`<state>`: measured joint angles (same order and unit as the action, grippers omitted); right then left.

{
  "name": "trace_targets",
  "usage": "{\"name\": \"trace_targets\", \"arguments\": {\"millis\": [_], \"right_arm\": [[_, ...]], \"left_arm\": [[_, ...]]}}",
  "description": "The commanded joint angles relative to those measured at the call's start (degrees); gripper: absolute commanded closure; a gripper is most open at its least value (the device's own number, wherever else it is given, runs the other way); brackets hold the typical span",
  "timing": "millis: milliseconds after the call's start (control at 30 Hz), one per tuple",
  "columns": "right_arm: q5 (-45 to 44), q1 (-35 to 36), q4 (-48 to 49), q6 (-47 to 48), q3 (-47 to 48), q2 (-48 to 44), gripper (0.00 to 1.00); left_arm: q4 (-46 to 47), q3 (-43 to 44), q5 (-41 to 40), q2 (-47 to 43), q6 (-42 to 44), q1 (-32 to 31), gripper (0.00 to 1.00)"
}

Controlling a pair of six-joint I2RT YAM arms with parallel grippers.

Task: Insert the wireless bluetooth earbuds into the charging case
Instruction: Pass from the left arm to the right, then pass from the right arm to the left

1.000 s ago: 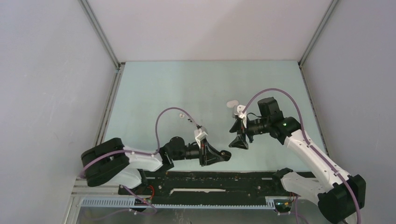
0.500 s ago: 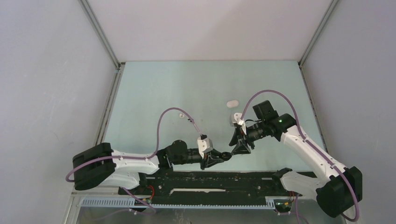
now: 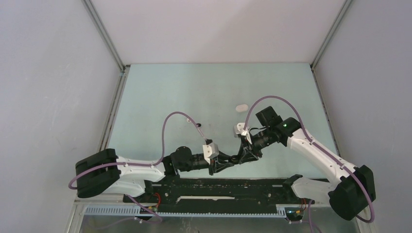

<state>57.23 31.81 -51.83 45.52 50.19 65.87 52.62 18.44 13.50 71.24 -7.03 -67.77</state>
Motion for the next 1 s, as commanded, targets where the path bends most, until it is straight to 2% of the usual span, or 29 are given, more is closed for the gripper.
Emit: {"name": "trace_targets", "arguments": {"millis": [0,67,133,233,333,400,600,767,967], "right_arm": [[-1.4,0.6,0.8,-0.2,2.0,0.2,0.77],[-2.5,0.9,1.8,-1.2,2.1,-0.4,0.86],[-5.2,2.0,2.4,-2.0,2.1,-1.4,0.90],[-13.6,7.0,1.3,-2.6,2.2,-2.1,0.92],[-22.8,12.4,-0.2,-3.8,2.2,-1.4,0.94],[-25.4,13.8,-0.5,-5.0,2.2,-1.2,0.95],[-25.0,14.0,-0.7,-6.5,3.9,-1.2,0.95],[-24.3,13.9,-1.3,-7.1,5.5,-0.4,0.95],[-22.4,13.2,-1.5,-7.5,5.5,-0.2,0.95]], "left_arm": [[3.5,0.1,-1.7,0.5,0.7,-0.1,0.98],[1.2,1.1,-2.2,1.4,1.0,-0.1,0.87],[-2.4,2.2,-3.0,1.9,2.3,-0.2,0.73],[-6.0,2.4,-5.0,1.3,5.3,-0.9,0.64],[-9.0,3.1,-6.0,1.2,7.7,-1.4,0.63],[-10.6,3.7,-6.6,1.6,9.6,-2.0,0.63],[-8.3,4.2,-7.1,4.2,9.8,-3.6,0.68],[-5.4,3.9,-8.4,6.0,8.9,-4.8,0.60],[-2.2,2.9,-9.2,6.3,7.9,-5.1,0.62]]}}
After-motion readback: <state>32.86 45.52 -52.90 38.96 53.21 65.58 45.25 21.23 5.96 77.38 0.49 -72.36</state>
